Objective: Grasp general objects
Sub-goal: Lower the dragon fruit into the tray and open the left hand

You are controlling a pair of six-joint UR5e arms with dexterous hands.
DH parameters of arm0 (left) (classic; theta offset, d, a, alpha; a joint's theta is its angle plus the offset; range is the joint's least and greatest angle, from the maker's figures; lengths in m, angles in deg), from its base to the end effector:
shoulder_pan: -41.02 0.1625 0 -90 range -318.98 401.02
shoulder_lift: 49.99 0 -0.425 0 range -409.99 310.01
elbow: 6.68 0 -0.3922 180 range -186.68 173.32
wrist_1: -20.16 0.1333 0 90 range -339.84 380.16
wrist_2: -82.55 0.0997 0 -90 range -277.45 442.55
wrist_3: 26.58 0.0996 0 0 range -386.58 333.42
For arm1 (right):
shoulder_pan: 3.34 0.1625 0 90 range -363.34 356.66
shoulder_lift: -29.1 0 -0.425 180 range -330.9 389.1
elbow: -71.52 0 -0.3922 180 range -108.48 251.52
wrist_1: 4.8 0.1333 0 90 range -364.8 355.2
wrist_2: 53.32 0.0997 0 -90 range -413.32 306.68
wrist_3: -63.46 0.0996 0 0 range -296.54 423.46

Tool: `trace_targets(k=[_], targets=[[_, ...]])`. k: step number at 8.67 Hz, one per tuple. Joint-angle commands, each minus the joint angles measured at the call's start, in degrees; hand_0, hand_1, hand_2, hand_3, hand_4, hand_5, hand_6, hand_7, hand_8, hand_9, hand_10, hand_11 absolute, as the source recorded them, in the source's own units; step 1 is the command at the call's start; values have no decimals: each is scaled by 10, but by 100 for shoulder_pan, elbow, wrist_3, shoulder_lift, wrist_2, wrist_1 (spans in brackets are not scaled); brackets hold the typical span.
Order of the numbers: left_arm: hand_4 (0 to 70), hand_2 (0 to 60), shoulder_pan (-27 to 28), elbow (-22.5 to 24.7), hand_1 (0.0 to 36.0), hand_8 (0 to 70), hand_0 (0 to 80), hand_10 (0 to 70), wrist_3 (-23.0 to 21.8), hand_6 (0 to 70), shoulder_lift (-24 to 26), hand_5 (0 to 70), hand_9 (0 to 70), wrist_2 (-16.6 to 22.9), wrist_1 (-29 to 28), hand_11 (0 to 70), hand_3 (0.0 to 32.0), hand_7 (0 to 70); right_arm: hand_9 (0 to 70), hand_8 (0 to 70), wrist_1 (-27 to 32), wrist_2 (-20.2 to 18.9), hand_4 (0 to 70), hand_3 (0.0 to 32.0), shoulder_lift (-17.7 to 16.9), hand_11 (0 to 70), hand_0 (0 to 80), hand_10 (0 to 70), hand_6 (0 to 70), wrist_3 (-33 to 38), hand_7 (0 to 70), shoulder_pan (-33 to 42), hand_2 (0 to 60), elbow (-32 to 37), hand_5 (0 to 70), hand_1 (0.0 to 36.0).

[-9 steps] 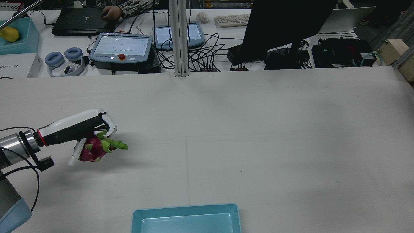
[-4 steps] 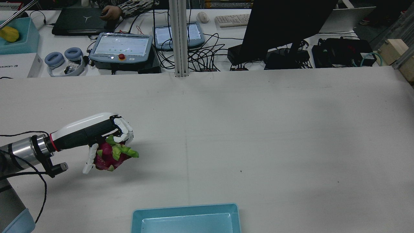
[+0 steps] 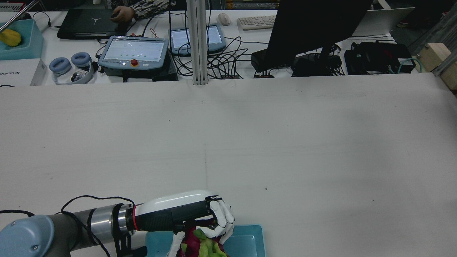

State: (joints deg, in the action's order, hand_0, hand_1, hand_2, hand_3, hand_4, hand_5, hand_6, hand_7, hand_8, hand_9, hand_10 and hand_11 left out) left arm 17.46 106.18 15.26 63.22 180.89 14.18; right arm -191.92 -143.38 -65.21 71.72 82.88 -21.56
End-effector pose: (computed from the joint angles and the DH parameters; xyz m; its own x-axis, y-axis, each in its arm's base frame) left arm 0.4831 -0.3403 0.2542 -0.7159 -0.4920 -0.4954 -0.3292 0.8636 -0.3819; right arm 0.1036 -0.4521 0.7078 -0.9888 0.0454 -0.1423 0.1339 -0.1530 -0.9791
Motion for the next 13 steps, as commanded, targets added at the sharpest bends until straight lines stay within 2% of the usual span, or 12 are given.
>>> trace_targets(k=[1,2,3,4,5,6,8,9,10,11,12,13], targets=[[700,600,623,-140,360,683,800,700,-123,700,245,700,700,-25,-541,700,0,700,0,0,0,-3,0,0,0,0,0,0,0,0,0,0,0,0,0,0],[597,600,694,-255,360,150,800,398,-158,700,254,700,186,1,-954,598,0,700,0,0,0,-3,0,0,0,0,0,0,0,0,0,0,0,0,0,0],[533,600,686,-256,360,150,800,311,-159,700,228,700,186,19,-1019,485,0,700,0,0,0,6,0,0,0,0,0,0,0,0,0,0,0,0,0,0],[509,600,703,-247,360,150,800,318,-159,700,219,700,186,19,-1080,496,0,700,0,0,0,-3,0,0,0,0,0,0,0,0,0,0,0,0,0,0],[520,600,703,-247,360,150,800,394,-150,700,219,700,186,19,-1107,592,0,700,0,0,0,6,0,0,0,0,0,0,0,0,0,0,0,0,0,0],[514,600,703,-247,360,150,800,391,-150,700,210,700,186,19,-1125,587,0,700,0,0,0,-3,0,0,0,0,0,0,0,0,0,0,0,0,0,0],[573,600,703,-264,360,150,800,432,-159,700,192,700,186,28,-1125,644,0,700,0,0,0,-3,0,0,0,0,0,0,0,0,0,0,0,0,0,0],[600,600,695,-273,360,150,800,412,-159,700,183,700,186,28,-1116,615,0,700,0,0,0,-3,0,0,0,0,0,0,0,0,0,0,0,0,0,0],[605,600,599,-317,360,150,800,416,-150,700,175,700,186,28,-1125,620,0,700,0,0,0,-3,0,0,0,0,0,0,0,0,0,0,0,0,0,0],[605,600,415,-361,360,152,800,441,-150,700,88,700,186,19,-1090,655,0,700,0,0,0,-3,0,0,0,0,0,0,0,0,0,0,0,0,0,0],[690,600,-13,-526,360,243,800,471,-150,700,-9,700,274,19,-976,697,0,700,0,0,0,-3,0,0,0,0,0,0,0,0,0,0,0,0,0,0],[700,600,-574,-746,360,349,800,504,-150,700,-158,700,422,19,-932,700,0,700,0,0,0,-3,0,0,0,0,0,0,0,0,0,0,0,0,0,0]])
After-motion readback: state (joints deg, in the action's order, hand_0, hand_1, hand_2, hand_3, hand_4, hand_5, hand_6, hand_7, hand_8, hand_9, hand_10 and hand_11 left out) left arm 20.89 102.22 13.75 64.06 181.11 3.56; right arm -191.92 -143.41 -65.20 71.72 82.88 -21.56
